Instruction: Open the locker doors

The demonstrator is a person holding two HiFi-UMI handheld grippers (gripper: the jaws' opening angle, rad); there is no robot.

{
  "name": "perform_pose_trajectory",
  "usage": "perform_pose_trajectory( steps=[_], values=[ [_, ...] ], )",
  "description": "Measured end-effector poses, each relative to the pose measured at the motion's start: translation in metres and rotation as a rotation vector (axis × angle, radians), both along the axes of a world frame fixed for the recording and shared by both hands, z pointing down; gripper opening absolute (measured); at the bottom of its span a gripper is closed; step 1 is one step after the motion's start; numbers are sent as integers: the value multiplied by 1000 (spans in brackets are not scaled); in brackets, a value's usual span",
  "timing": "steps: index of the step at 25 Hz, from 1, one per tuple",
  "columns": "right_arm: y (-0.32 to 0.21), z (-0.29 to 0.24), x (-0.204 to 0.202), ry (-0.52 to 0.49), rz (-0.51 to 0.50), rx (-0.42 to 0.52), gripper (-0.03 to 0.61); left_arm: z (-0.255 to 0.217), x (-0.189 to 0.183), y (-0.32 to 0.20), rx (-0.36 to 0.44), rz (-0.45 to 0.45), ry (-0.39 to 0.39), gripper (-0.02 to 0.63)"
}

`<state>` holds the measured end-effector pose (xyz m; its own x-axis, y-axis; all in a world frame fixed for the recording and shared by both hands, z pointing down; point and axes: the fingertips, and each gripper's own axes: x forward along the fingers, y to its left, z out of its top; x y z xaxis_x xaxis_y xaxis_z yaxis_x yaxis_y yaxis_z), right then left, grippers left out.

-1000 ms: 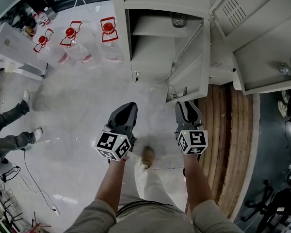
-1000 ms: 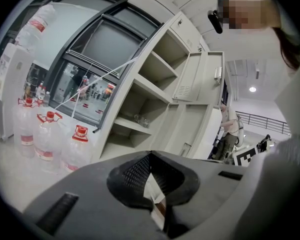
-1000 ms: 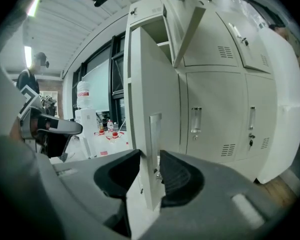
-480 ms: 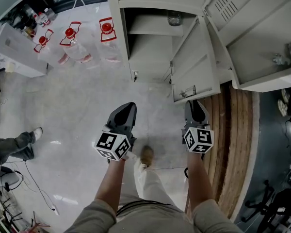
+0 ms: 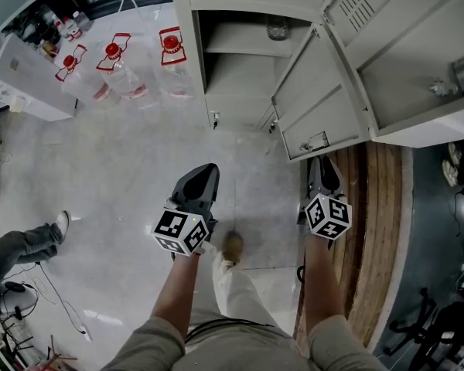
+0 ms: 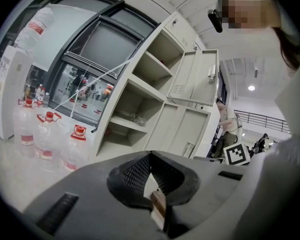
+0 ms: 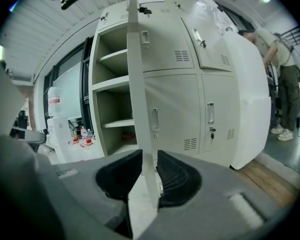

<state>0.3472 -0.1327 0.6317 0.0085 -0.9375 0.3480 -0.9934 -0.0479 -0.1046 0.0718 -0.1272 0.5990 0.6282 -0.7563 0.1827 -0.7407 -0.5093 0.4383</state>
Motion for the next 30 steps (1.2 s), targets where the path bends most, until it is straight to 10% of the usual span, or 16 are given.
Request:
perform_pose_trajectory(
  steps=[12, 30],
  values=[
    [28, -16, -16, -37, -11, 15, 23, -16, -14, 7, 27, -17, -16, -2],
    [59, -163, -113, -5, -358, 211, 2, -110, -76, 48, 123, -64, -63, -2]
  ],
)
